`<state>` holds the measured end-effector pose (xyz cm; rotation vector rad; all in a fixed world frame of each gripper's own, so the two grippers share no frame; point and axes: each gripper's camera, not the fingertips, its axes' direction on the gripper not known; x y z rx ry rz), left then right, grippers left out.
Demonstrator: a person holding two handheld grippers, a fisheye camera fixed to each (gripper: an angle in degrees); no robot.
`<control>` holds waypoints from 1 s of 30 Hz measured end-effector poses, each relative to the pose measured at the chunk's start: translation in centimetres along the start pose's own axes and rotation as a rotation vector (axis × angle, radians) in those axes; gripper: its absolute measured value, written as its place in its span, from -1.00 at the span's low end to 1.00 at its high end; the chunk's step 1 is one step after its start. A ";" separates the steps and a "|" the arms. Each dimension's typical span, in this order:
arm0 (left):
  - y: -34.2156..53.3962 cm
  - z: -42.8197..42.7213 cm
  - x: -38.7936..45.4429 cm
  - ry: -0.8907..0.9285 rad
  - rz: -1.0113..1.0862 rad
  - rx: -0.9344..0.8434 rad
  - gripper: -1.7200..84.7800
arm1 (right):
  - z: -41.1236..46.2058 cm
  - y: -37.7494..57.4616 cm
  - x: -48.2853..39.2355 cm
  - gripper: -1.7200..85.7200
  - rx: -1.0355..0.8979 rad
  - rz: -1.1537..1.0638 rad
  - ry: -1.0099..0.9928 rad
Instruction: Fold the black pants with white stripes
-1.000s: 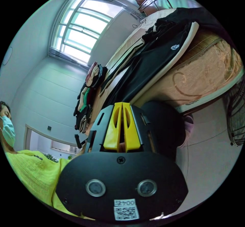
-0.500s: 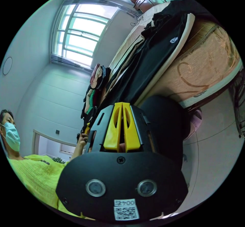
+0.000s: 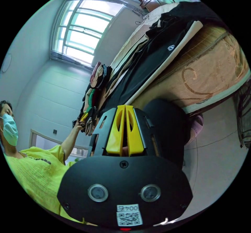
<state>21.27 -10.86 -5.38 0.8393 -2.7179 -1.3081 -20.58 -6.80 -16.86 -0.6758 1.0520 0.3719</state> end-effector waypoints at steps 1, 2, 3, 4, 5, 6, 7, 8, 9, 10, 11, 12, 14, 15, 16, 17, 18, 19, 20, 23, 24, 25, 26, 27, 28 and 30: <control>0.3 -2.2 1.1 -0.022 0.076 0.026 -0.82 | 0.4 0.0 -0.7 -0.93 -0.002 -0.016 0.015; 1.3 -4.1 2.0 -0.031 0.158 0.044 -0.82 | 1.1 0.0 -2.4 -0.90 0.002 -0.056 0.051; 1.9 -4.9 2.4 -0.033 0.198 0.047 -0.82 | 1.9 0.0 -4.4 -0.87 0.020 -0.104 0.101; 3.6 -6.0 2.9 -0.040 0.281 0.049 -0.82 | 2.2 0.0 -5.5 -0.85 0.035 -0.135 0.135; 5.8 -6.7 3.0 -0.073 0.351 0.059 -0.82 | 3.1 0.2 -7.9 -0.83 0.073 -0.204 0.232; 6.9 -6.8 2.9 -0.096 0.372 0.060 -0.81 | 4.2 0.6 -10.7 -0.80 0.117 -0.298 0.359; 8.9 -6.7 2.3 -0.115 0.410 0.048 -0.81 | 4.9 0.9 -12.1 -0.79 0.139 -0.355 0.425; 10.7 -6.1 1.5 -0.113 0.423 0.023 -0.80 | 6.5 1.5 -14.6 -0.76 0.178 -0.462 0.532; 11.5 -5.7 1.1 -0.106 0.412 0.008 -0.79 | 8.1 1.7 -16.5 -0.74 0.177 -0.530 0.573; 13.0 -5.0 0.3 -0.069 0.387 -0.024 -0.79 | 9.0 1.7 -17.2 -0.74 0.158 -0.551 0.567; 14.6 -4.5 0.0 -0.054 0.372 -0.038 -0.78 | 10.6 1.4 -18.4 -0.74 0.109 -0.572 0.535; 15.4 -4.5 0.0 -0.060 0.372 -0.034 -0.78 | 12.3 1.2 -19.8 -0.75 0.082 -0.601 0.503; 18.5 -5.8 -0.1 -0.080 0.339 0.047 -0.79 | 15.1 1.3 -22.5 -0.76 0.059 -0.699 0.467; 19.1 -6.3 -0.2 -0.069 0.322 0.069 -0.79 | 17.5 1.5 -24.6 -0.76 0.007 -0.782 0.432; 20.2 -7.4 -0.5 -0.044 0.297 0.085 -0.81 | 18.9 1.6 -25.8 -0.76 -0.023 -0.823 0.413; 21.0 -8.4 -0.9 -0.019 0.278 0.077 -0.83 | 21.8 2.0 -28.1 -0.77 -0.086 -0.917 0.373; 21.3 -8.9 -1.0 -0.007 0.269 0.073 -0.84 | 24.8 2.4 -30.6 -0.77 -0.148 -1.013 0.331; 22.0 -10.2 -1.4 0.013 0.254 0.068 -0.87 | 26.4 2.5 -31.8 -0.78 -0.176 -1.057 0.311; 22.6 -11.7 -1.7 0.011 0.244 0.069 -0.89 | 29.4 2.8 -34.1 -0.78 -0.228 -1.137 0.272; 23.7 -15.5 -3.4 0.030 0.187 0.081 -0.93 | 37.3 2.5 -39.5 -0.77 -0.363 -1.273 0.210; 23.8 -16.2 -4.0 0.072 0.168 0.080 -0.93 | 40.5 2.2 -41.4 -0.76 -0.414 -1.308 0.194; 24.1 -17.3 -5.3 0.163 0.115 0.077 -0.94 | 42.0 2.0 -42.4 -0.75 -0.435 -1.319 0.192; 24.6 -18.5 -6.6 0.238 0.054 0.095 -0.94 | 45.0 1.5 -44.0 -0.74 -0.481 -1.333 0.190; 24.9 -19.0 -7.3 0.269 0.027 0.110 -0.95 | 47.9 0.8 -45.5 -0.73 -0.520 -1.329 0.194; 25.5 -20.1 -8.3 0.322 -0.016 0.144 -0.95 | 49.3 0.4 -46.2 -0.72 -0.537 -1.322 0.197; 26.2 -21.2 -9.5 0.379 -0.067 0.153 -0.95 | 54.3 -1.2 -48.2 -0.70 -0.590 -1.291 0.249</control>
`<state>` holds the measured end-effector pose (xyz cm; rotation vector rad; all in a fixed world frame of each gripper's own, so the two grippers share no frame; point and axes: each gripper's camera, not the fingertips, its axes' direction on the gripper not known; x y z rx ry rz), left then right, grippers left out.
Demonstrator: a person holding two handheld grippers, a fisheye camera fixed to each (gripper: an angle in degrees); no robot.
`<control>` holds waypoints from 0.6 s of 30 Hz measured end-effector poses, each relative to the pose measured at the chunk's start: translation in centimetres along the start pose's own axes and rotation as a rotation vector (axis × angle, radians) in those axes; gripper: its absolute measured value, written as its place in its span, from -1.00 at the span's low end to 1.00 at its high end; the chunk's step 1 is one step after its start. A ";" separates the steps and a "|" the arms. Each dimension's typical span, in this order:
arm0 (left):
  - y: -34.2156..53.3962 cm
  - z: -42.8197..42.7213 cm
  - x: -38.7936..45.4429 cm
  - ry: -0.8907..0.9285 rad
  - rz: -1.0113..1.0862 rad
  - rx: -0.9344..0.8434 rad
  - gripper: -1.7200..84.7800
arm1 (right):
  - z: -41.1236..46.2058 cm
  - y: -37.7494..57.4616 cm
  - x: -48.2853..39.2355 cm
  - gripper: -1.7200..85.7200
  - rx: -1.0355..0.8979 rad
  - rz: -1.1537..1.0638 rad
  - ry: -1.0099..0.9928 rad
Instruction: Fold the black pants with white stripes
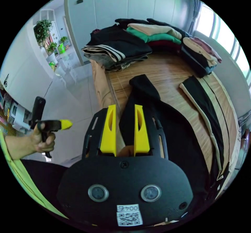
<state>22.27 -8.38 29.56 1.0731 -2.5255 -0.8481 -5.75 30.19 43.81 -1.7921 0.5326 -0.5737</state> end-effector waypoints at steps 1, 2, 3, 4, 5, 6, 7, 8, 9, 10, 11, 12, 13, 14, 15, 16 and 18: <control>0.2 -0.7 -0.4 0.039 -0.023 -0.006 -0.95 | 0.7 -0.9 0.5 -0.69 -0.022 0.007 0.001; 0.3 -1.2 -0.6 0.065 -0.031 -0.007 -0.95 | 2.1 -2.5 1.4 -0.71 -0.074 0.012 0.006; 0.3 -1.5 -0.6 0.075 -0.026 0.000 -0.95 | 3.3 -3.6 2.2 -0.76 -0.122 0.000 0.011; 0.3 -2.1 -0.4 0.084 -0.008 0.014 -0.94 | 3.9 -4.0 2.6 -0.80 -0.152 -0.015 0.013; 0.1 -2.5 -0.2 0.090 0.006 0.029 -0.94 | 4.5 -4.5 3.4 -0.87 -0.179 -0.047 0.013; -0.1 -2.7 0.0 0.102 0.013 0.038 -0.93 | 4.3 -4.9 5.0 -0.92 -0.170 0.006 0.047; -0.5 -2.9 0.1 0.141 0.021 0.056 -0.92 | 4.1 -5.1 6.1 -0.92 -0.171 0.047 0.043; -0.9 -3.0 0.2 0.206 0.015 0.074 -0.91 | 3.3 -4.8 9.4 -0.94 -0.116 0.191 -0.067; -1.2 -2.9 0.1 0.244 0.005 0.078 -0.91 | 2.3 -3.3 14.0 -0.94 -0.011 0.427 -0.283; -1.8 -2.7 0.2 0.297 -0.008 0.080 -0.90 | 2.1 -1.9 16.5 -0.94 0.054 0.569 -0.408; -2.3 -2.4 0.6 0.299 0.004 0.075 -0.89 | 2.5 1.8 21.0 -0.94 0.211 0.852 -0.672; -2.6 -2.2 0.9 0.283 0.013 0.065 -0.88 | 3.5 5.8 23.8 -0.94 0.387 1.068 -0.897; -3.1 -1.7 1.5 0.246 0.041 0.040 -0.87 | 4.1 7.6 24.7 -0.94 0.462 1.144 -0.978; -3.6 -1.1 1.8 0.214 0.058 0.011 -0.86 | 5.1 10.1 25.8 -0.94 0.538 1.246 -1.053; -3.8 -0.7 1.8 0.198 0.061 -0.002 -0.86 | 5.5 11.4 26.3 -0.94 0.529 1.283 -1.030; -4.1 0.1 1.9 0.167 0.071 -0.026 -0.85 | 5.6 11.8 26.5 -0.94 0.515 1.280 -1.008; -4.5 1.1 1.9 0.117 0.085 -0.032 -0.83 | 6.8 12.2 26.6 -0.93 0.466 1.272 -1.052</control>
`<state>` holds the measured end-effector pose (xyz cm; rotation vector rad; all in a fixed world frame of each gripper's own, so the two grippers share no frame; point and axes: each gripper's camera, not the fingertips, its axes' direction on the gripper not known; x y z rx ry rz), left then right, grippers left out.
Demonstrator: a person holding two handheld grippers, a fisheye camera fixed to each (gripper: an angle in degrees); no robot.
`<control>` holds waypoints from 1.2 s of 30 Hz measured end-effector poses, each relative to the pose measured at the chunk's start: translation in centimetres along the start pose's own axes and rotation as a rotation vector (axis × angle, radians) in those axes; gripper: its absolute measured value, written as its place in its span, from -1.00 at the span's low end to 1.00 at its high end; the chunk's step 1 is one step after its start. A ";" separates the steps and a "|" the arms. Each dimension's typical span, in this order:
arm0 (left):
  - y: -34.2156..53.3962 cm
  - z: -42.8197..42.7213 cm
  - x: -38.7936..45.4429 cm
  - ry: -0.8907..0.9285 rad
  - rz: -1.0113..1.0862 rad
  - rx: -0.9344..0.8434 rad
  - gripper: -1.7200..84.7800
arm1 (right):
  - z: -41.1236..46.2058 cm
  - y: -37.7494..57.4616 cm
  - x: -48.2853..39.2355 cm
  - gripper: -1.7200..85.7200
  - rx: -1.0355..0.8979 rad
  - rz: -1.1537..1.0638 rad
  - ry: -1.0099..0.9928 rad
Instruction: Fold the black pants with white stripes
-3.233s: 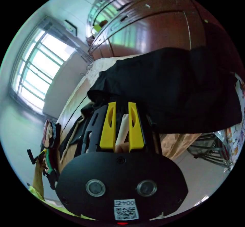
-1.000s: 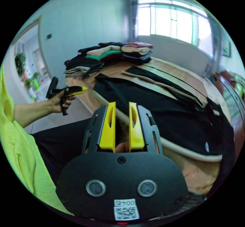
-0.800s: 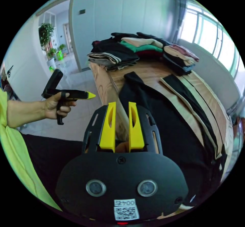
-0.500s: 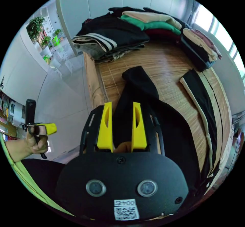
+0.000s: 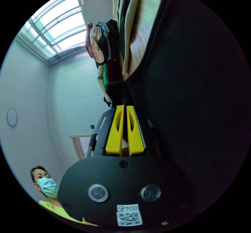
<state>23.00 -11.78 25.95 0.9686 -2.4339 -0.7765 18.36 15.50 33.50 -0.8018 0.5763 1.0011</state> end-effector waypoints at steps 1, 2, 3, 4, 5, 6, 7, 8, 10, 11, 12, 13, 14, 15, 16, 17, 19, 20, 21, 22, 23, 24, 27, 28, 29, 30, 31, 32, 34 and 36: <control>-0.4 0.8 -0.2 -0.041 0.005 -0.002 -0.82 | 0.1 0.0 0.3 -0.93 -0.008 0.011 -0.021; -0.9 1.9 -0.2 -0.079 0.023 -0.015 -0.80 | 0.3 0.0 0.7 -0.92 -0.010 0.026 -0.047; -1.2 2.6 -0.1 -0.103 0.033 -0.027 -0.80 | 0.5 -0.1 0.9 -0.92 -0.011 0.036 -0.043; -1.8 4.0 0.0 -0.154 0.050 -0.052 -0.78 | 0.6 -0.1 0.9 -0.92 -0.013 0.033 -0.044; -2.5 5.7 0.2 -0.186 0.067 -0.079 -0.77 | 0.7 -0.1 0.9 -0.92 -0.020 0.028 -0.056; -2.8 6.6 0.2 -0.197 0.067 -0.096 -0.76 | 0.9 -0.2 0.9 -0.92 -0.035 0.033 -0.064; -3.4 8.4 0.2 -0.205 0.068 -0.121 -0.75 | 1.0 -0.2 0.8 -0.92 -0.043 0.035 -0.065; -3.8 10.1 0.3 -0.200 0.077 -0.132 -0.72 | 1.2 -0.2 0.8 -0.92 -0.059 0.036 -0.063; -4.4 12.9 0.1 -0.182 0.071 -0.150 -0.69 | 1.2 -0.1 0.8 -0.91 -0.067 0.036 -0.056; -4.6 14.8 -0.2 -0.160 0.064 -0.158 -0.68 | 1.1 0.0 0.8 -0.91 -0.063 0.039 -0.060; -4.7 15.7 -0.3 -0.153 0.062 -0.161 -0.67 | 1.1 0.1 0.9 -0.91 -0.057 0.047 -0.068; -4.7 17.3 -0.7 -0.136 0.059 -0.152 -0.67 | 1.0 0.2 0.9 -0.91 -0.054 0.050 -0.072; -4.6 18.5 -1.2 -0.112 0.050 -0.132 -0.69 | 1.0 0.4 0.9 -0.90 -0.052 0.059 -0.078; -4.5 19.1 -1.4 -0.104 0.043 -0.118 -0.70 | 1.2 0.6 0.8 -0.90 -0.055 0.061 -0.074; -4.3 20.0 -1.6 -0.098 0.050 -0.094 -0.76 | 1.4 0.8 0.7 -0.89 -0.060 0.055 -0.063; -4.1 20.4 -1.2 -0.146 0.094 -0.074 -0.86 | 2.0 1.2 0.2 -0.88 -0.078 0.035 -0.020; -3.7 20.1 0.5 -0.304 0.181 -0.007 -0.91 | 3.7 2.2 -1.3 -0.82 -0.123 -0.035 0.086; -3.2 19.3 1.5 -0.400 0.222 0.073 -0.92 | 5.2 3.1 -2.7 -0.79 -0.166 -0.125 0.174; -3.0 18.9 1.8 -0.444 0.224 0.097 -0.93 | 6.7 4.2 -4.3 -0.77 -0.210 -0.238 0.264; -2.6 18.1 1.8 -0.520 0.214 0.119 -0.93 | 7.3 4.9 -5.2 -0.75 -0.230 -0.302 0.309; -1.9 17.1 1.5 -0.580 0.201 0.147 -0.94 | 8.3 6.4 -6.9 -0.74 -0.258 -0.432 0.401; -1.5 16.5 1.3 -0.610 0.188 0.161 -0.94 | 8.8 8.2 -8.5 -0.72 -0.270 -0.569 0.491; 0.7 13.5 0.0 -0.726 0.125 0.244 -0.94 | 7.7 12.6 -11.4 -0.74 -0.262 -0.859 0.676; 1.6 12.6 0.0 -0.774 0.124 0.290 -0.94 | 7.1 13.3 -11.7 -0.74 -0.252 -0.905 0.715; 2.3 12.4 0.4 -0.784 0.160 0.326 -0.93 | 5.8 14.5 -12.2 -0.77 -0.230 -0.966 0.788; 2.5 12.7 0.7 -0.768 0.194 0.330 -0.93 | 4.1 15.3 -12.3 -0.79 -0.197 -0.989 0.838; 2.4 14.3 1.4 -0.723 0.283 0.291 -0.92 | 3.2 15.5 -12.3 -0.80 -0.180 -0.984 0.853; 1.7 17.1 2.0 -0.697 0.381 0.187 -0.91 | 1.3 15.6 -12.1 -0.82 -0.148 -0.949 0.862; 0.3 22.5 2.1 -0.769 0.480 0.004 -0.86 | -1.3 15.7 -11.8 -0.85 -0.116 -0.885 0.859; -1.3 26.4 1.0 -0.880 0.446 -0.076 -0.79 | -4.1 16.7 -11.5 -0.88 -0.072 -0.848 0.877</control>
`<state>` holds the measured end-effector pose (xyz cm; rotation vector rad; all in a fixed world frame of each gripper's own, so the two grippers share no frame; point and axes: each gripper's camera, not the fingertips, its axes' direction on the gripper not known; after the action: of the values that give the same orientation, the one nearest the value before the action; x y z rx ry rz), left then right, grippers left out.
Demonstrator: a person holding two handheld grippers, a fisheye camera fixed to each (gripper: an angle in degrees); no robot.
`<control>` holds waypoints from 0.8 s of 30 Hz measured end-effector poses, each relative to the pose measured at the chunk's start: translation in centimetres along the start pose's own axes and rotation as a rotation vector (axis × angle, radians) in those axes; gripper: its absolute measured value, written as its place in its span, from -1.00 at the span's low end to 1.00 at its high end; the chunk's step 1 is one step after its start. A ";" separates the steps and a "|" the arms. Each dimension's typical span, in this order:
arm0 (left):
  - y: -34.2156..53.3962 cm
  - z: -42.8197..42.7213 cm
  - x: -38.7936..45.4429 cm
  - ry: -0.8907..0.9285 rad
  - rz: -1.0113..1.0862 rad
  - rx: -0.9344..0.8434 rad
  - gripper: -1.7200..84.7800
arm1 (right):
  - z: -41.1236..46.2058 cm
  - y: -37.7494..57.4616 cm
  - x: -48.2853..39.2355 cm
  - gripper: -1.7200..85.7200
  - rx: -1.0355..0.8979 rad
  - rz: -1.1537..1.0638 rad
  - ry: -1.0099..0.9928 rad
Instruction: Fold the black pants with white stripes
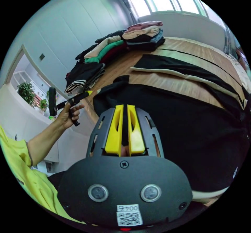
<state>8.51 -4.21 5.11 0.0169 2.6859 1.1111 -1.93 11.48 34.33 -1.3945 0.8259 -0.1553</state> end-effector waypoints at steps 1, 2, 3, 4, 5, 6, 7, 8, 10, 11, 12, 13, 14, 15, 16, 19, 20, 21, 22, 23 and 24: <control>-0.9 1.8 0.1 0.010 -0.029 -0.035 -0.73 | -0.5 0.5 0.1 -0.89 0.003 0.009 0.007; -1.5 3.5 -0.3 0.056 -0.070 -0.054 -0.65 | -1.3 1.6 0.3 -0.91 0.012 0.026 0.013; -1.7 4.3 -0.4 0.071 -0.093 -0.065 -0.62 | -2.1 2.6 0.4 -0.92 0.018 0.044 0.015; -2.0 5.9 -0.4 0.085 -0.118 -0.089 -0.62 | -2.4 3.2 0.5 -0.93 0.019 0.054 0.015; -2.0 7.3 0.0 0.094 -0.116 -0.087 -0.63 | -2.9 4.2 0.5 -0.95 0.022 0.072 0.017; -1.9 7.8 0.3 0.091 -0.107 -0.081 -0.65 | -3.4 5.2 0.5 -0.96 0.024 0.090 0.023; -1.8 9.1 1.2 0.076 -0.068 -0.095 -0.73 | -3.5 5.6 0.6 -0.96 0.024 0.100 0.026; -1.7 10.4 2.2 0.033 -0.043 -0.142 -0.83 | -3.8 6.5 0.6 -0.96 0.023 0.118 0.030; -1.0 10.3 3.0 -0.040 -0.043 -0.101 -0.87 | -4.2 7.4 0.7 -0.96 0.020 0.134 0.041; -0.3 8.9 3.2 -0.081 -0.058 -0.015 -0.88 | -4.6 7.9 0.7 -0.96 0.024 0.142 0.054; 0.2 8.2 3.2 -0.110 -0.071 0.019 -0.88 | -5.1 8.3 0.8 -0.94 0.037 0.143 0.073; 1.3 7.2 2.8 -0.174 -0.111 0.053 -0.89 | -5.4 8.5 0.8 -0.93 0.044 0.142 0.085; 2.7 6.6 1.8 -0.225 -0.169 0.067 -0.90 | -5.9 8.9 0.9 -0.90 0.059 0.141 0.114; 3.5 6.6 1.0 -0.236 -0.203 0.065 -0.90 | -6.3 9.2 0.9 -0.87 0.066 0.137 0.138; 4.9 6.8 -0.7 -0.238 -0.273 0.053 -0.90 | -6.5 9.4 1.0 -0.86 0.065 0.134 0.145; 8.1 7.4 -5.0 -0.229 -0.478 0.041 -0.91 | -6.9 10.1 1.4 -0.84 0.045 0.128 0.175; 8.8 7.3 -5.7 -0.216 -0.512 0.062 -0.92 | -7.2 10.3 1.7 -0.84 0.044 0.128 0.188; 9.0 7.2 -5.9 -0.211 -0.518 0.071 -0.92 | -7.6 10.5 2.0 -0.83 0.046 0.133 0.197; 9.2 6.9 -5.7 -0.212 -0.514 0.092 -0.93 | -7.8 10.6 2.2 -0.83 0.048 0.134 0.203; 9.2 6.5 -4.8 -0.207 -0.481 0.136 -0.93 | -8.3 10.9 2.6 -0.83 0.054 0.136 0.224; 9.0 6.3 -4.0 -0.194 -0.443 0.168 -0.94 | -8.8 11.1 3.1 -0.83 0.058 0.142 0.254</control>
<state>13.12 6.18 7.89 -0.3997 2.4332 0.7084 -8.97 5.07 23.39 -1.2718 1.1189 -0.2479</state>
